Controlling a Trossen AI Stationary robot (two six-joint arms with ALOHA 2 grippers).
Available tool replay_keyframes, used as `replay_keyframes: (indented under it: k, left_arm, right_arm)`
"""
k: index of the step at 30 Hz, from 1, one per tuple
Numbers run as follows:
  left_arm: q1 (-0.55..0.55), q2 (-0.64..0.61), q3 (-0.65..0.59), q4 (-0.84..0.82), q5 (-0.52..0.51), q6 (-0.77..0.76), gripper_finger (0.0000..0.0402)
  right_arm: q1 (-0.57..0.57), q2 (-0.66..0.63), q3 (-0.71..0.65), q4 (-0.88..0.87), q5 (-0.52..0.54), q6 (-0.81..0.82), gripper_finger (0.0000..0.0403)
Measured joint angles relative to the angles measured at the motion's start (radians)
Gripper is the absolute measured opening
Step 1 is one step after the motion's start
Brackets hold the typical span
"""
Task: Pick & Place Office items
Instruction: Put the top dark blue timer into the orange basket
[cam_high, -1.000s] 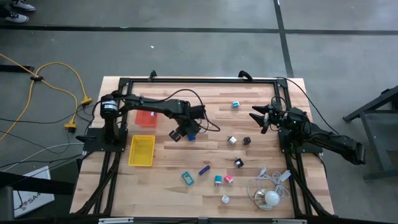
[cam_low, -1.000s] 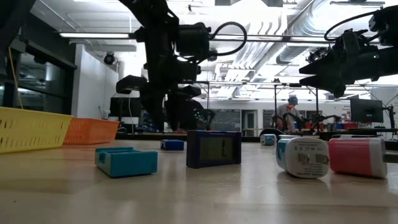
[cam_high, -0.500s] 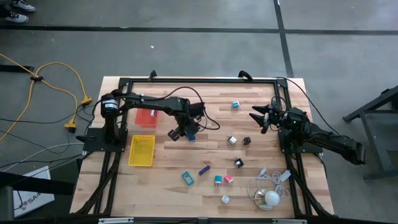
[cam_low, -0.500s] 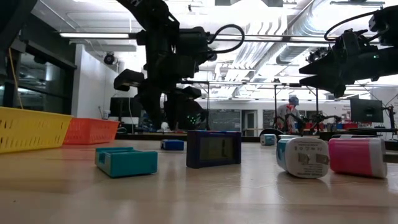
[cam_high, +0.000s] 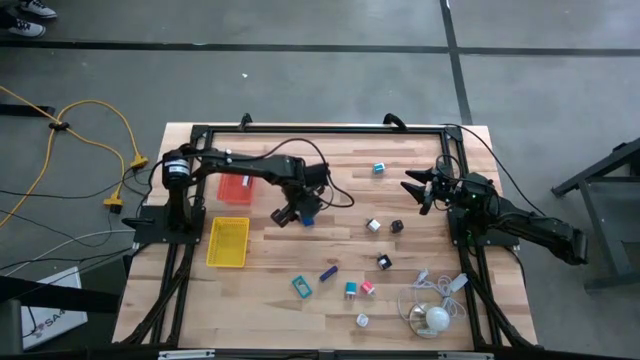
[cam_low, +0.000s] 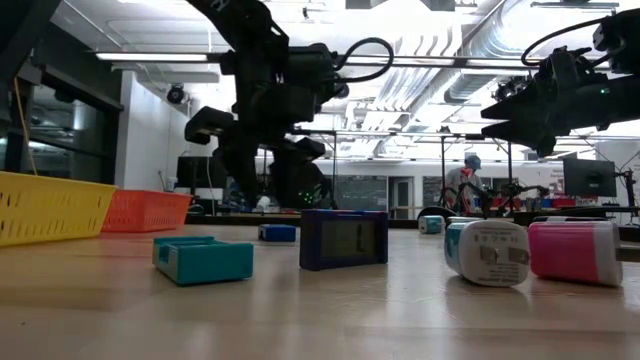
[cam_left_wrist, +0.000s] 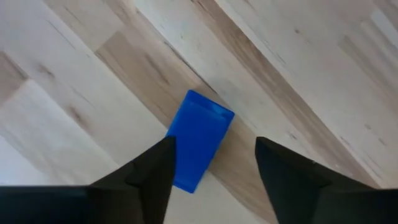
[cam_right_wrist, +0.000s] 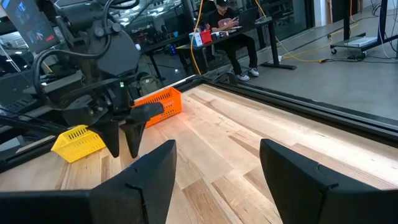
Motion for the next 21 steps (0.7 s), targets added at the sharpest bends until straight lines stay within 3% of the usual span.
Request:
replay_keyframes:
  k: [6, 14, 21]
  left_arm:
    - [-0.006, 0.0, 0.0, 0.044, -0.012, 0.086, 0.0257]
    - [-0.033, 0.009, 0.0, 0.053, -0.084, 0.152, 0.026]
    - [-0.038, 0.063, 0.0, 0.033, -0.089, 0.165, 0.026]
  right_arm:
    - [0.0, 0.0, 0.0, 0.0, 0.0, 0.0, 0.0219]
    - [0.0, 0.0, 0.0, 0.0, 0.0, 0.0, 0.0219]
    - [0.0, 0.001, 0.0, 0.002, 0.0, 0.0, 0.0219]
